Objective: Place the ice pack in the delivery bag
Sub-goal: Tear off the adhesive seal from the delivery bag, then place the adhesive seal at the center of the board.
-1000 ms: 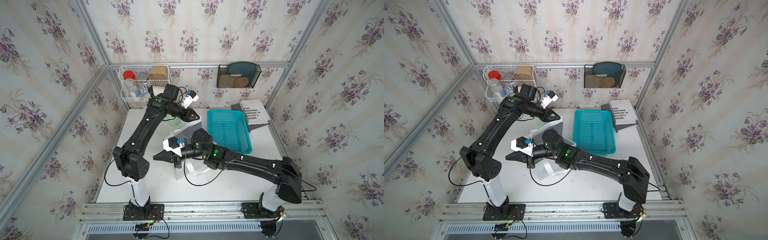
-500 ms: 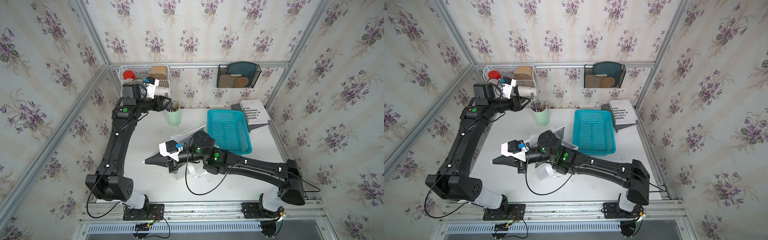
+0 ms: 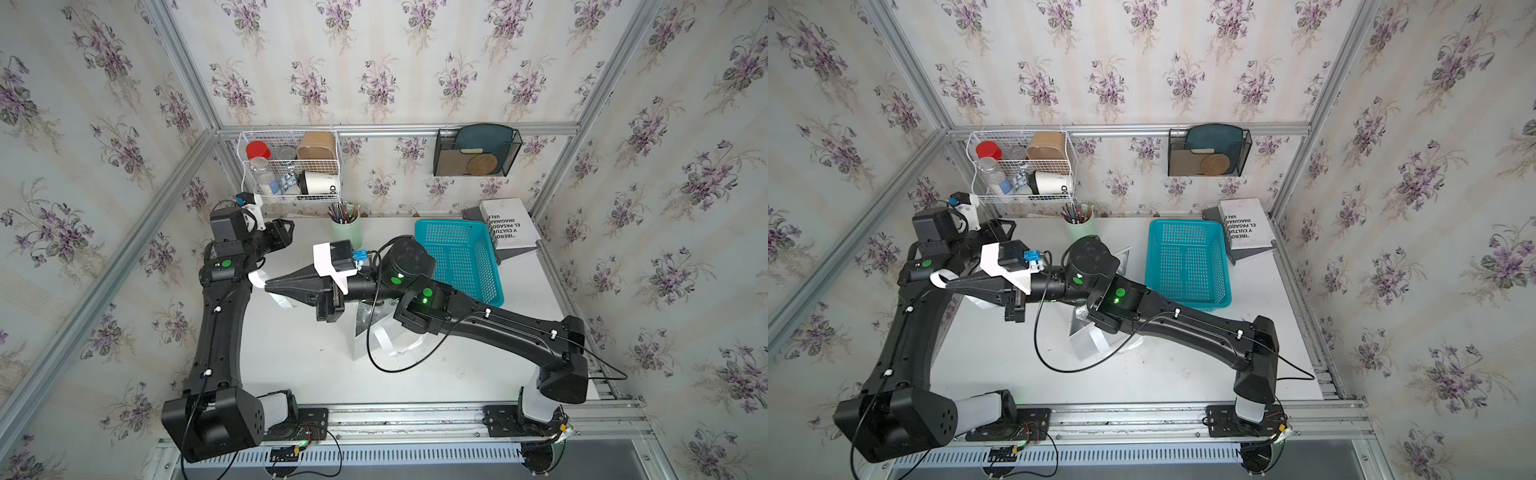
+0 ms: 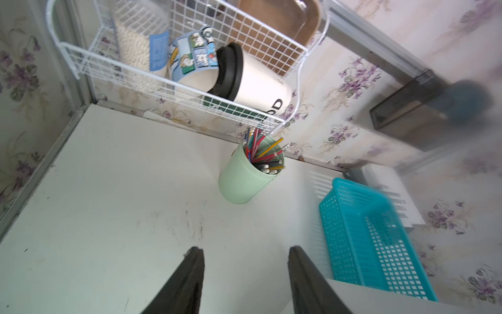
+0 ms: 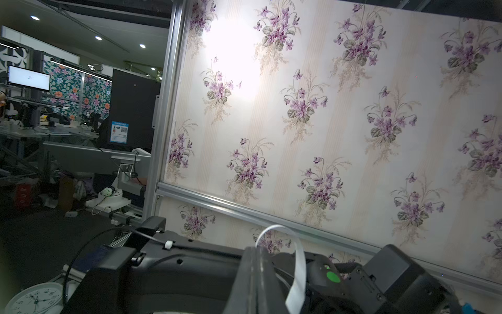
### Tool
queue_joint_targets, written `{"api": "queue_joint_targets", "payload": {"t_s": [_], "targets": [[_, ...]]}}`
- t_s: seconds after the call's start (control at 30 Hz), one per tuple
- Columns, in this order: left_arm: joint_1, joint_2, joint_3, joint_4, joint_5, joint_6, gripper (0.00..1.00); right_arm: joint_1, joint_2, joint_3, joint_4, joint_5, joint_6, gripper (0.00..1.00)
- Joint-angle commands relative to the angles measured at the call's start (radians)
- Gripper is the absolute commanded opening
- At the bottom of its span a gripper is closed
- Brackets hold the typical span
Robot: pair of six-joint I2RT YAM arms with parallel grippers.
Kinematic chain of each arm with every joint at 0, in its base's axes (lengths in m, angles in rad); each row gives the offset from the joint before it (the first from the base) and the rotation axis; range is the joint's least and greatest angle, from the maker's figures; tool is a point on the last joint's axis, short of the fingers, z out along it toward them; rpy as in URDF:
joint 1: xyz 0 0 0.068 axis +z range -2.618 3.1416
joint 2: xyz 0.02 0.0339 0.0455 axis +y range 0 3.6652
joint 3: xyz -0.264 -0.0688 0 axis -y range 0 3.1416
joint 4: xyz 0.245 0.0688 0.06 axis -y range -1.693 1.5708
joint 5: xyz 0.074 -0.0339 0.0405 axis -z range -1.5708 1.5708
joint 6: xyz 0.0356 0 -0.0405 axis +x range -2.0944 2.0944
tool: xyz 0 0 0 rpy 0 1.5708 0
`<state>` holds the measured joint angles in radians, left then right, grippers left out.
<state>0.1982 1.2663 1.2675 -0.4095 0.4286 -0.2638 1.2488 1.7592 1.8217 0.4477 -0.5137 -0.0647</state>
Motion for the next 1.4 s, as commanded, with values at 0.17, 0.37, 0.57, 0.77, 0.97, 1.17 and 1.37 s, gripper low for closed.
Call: {"api": "queue_joint_targets", "payload": {"t_s": [0.17,0.37,0.57,0.77,0.97,1.17,1.37], "targets": [[-0.002,-0.03,-0.036,0.094,0.093,0.002,0.54,-0.094,-0.303,-0.307,-0.039,0.475,-0.166,0.0],[-0.074,-0.013,-0.012,0.171,0.234,0.023,0.54,-0.174,-0.644,-0.604,-0.132,1.003,-0.227,0.0],[-0.151,0.047,0.043,0.184,0.281,0.046,0.54,-0.519,-0.945,-0.785,-0.683,1.245,0.111,0.0],[-0.178,0.106,0.062,0.217,0.316,0.043,0.54,-0.859,-1.059,-0.957,-0.935,1.172,0.484,0.0],[-0.181,0.122,0.072,0.204,0.329,0.081,0.54,-1.074,-0.97,-1.004,-0.969,0.934,0.548,0.0],[-0.183,0.117,0.083,0.174,0.334,0.119,0.54,-1.108,-0.88,-1.099,-0.948,0.925,0.606,0.0],[-0.206,0.117,0.127,0.107,0.342,0.17,0.54,-1.116,-0.852,-1.187,-0.923,0.935,0.695,0.49]]}}
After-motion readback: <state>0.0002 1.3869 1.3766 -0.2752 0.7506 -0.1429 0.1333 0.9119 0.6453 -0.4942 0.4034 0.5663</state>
